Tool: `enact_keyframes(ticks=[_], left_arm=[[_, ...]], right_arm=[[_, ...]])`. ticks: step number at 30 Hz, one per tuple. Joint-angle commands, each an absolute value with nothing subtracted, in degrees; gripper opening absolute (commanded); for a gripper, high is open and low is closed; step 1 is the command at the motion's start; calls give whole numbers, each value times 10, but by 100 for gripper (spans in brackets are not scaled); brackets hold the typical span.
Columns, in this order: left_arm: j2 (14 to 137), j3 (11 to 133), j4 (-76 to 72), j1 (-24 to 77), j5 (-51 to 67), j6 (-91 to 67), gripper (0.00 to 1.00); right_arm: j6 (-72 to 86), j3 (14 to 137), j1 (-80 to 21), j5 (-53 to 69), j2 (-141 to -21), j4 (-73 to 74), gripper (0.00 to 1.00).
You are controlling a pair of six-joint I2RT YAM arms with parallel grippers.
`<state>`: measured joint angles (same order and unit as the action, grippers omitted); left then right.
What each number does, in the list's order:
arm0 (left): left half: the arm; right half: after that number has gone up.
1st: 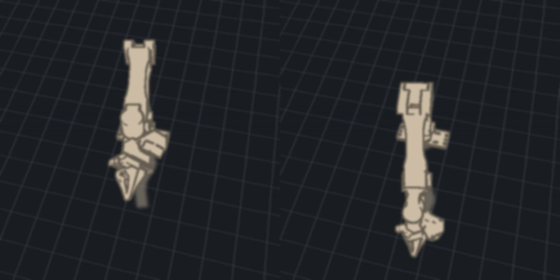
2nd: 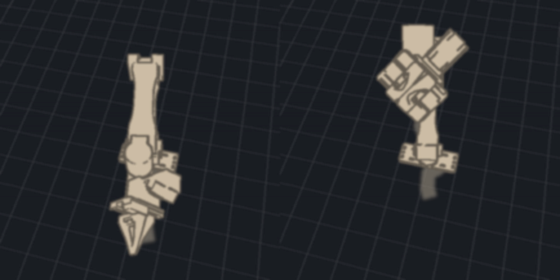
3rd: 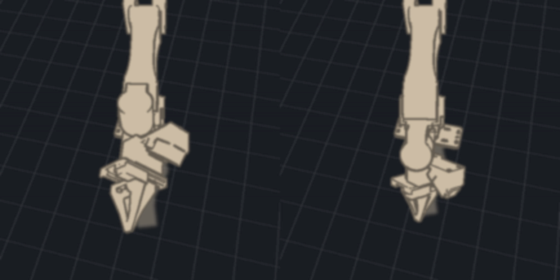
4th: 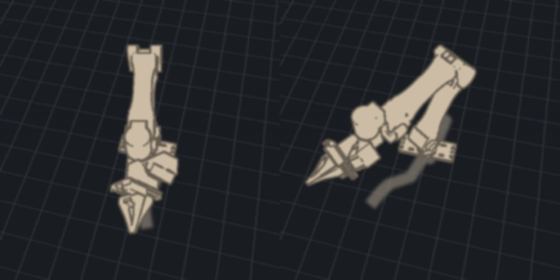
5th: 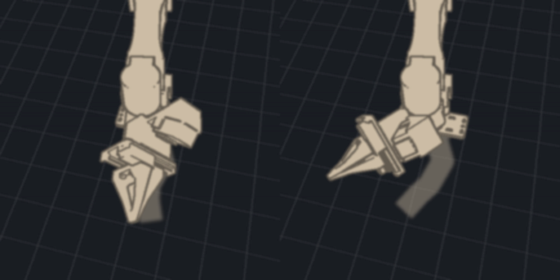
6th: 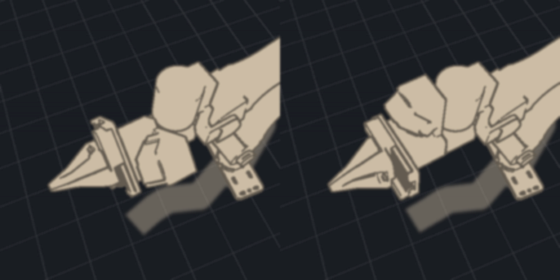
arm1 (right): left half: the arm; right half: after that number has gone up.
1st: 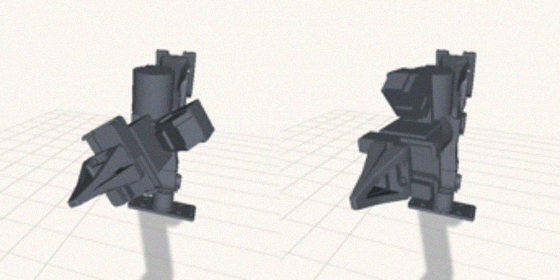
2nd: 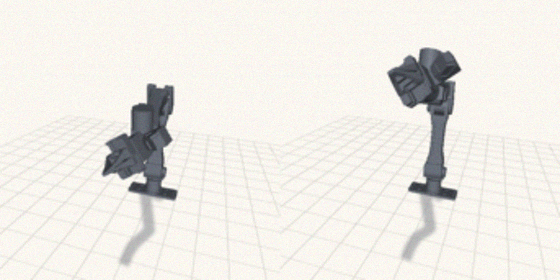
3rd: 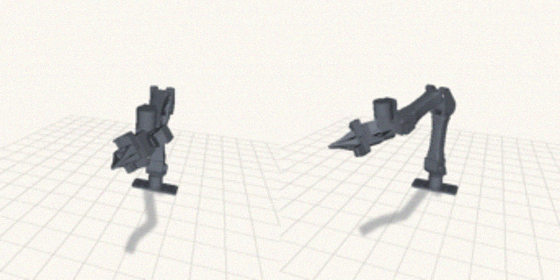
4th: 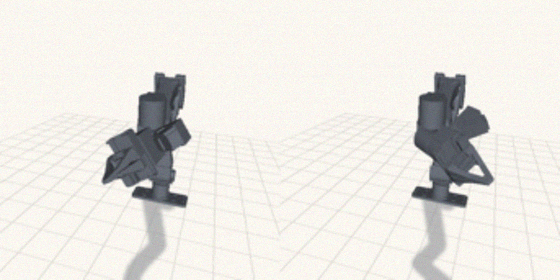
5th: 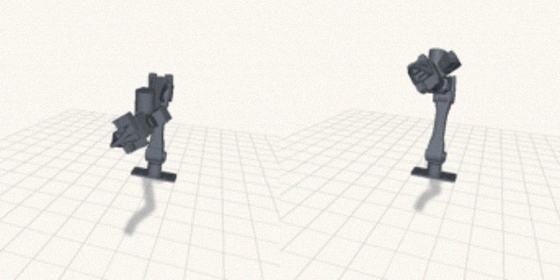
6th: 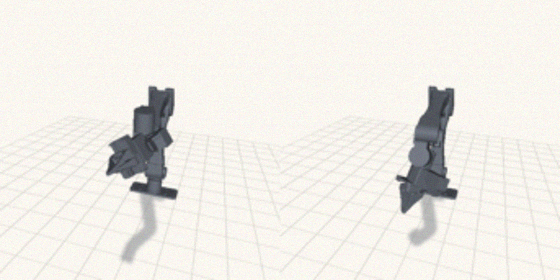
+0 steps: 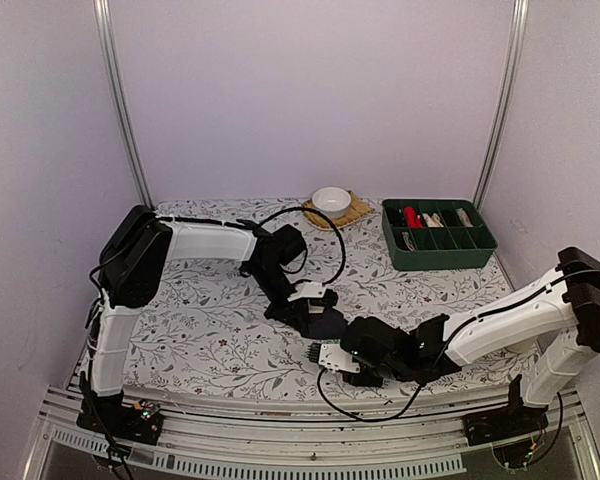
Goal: Roll the underwear
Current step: Roll the underwear at the center of the board.
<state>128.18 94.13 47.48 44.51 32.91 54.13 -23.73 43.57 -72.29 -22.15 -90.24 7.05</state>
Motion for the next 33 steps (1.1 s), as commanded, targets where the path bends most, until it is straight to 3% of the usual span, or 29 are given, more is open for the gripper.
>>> enact_keyframes(ticks=[1, 15, 18, 23, 26, 27, 31, 33], left_arm=[[1345, 947, 580, 431, 317, 525, 0], [1368, 980, 606, 427, 322, 519, 0], [1372, 984, 610, 427, 323, 521, 0], [1369, 984, 610, 427, 319, 522, 0], [1352, 970, 596, 426, 315, 526, 0], [1343, 963, 586, 425, 314, 528, 3], [1300, 930, 554, 425, 311, 532, 35], [1274, 913, 539, 424, 309, 535, 45]], right_arm=[[-314, 476, -731, -347, -979, -7, 53], [-384, 569, -711, -431, -1145, -36, 55], [-376, 578, -706, -425, -1159, -24, 48], [-356, 603, -695, -398, -1177, 19, 26], [-337, 613, -687, -371, -1175, 45, 18], [-330, 613, -684, -359, -1172, 53, 15], [-310, 609, -671, -287, -1146, 75, 12], [-301, 611, -665, -258, -1138, 90, 11]])
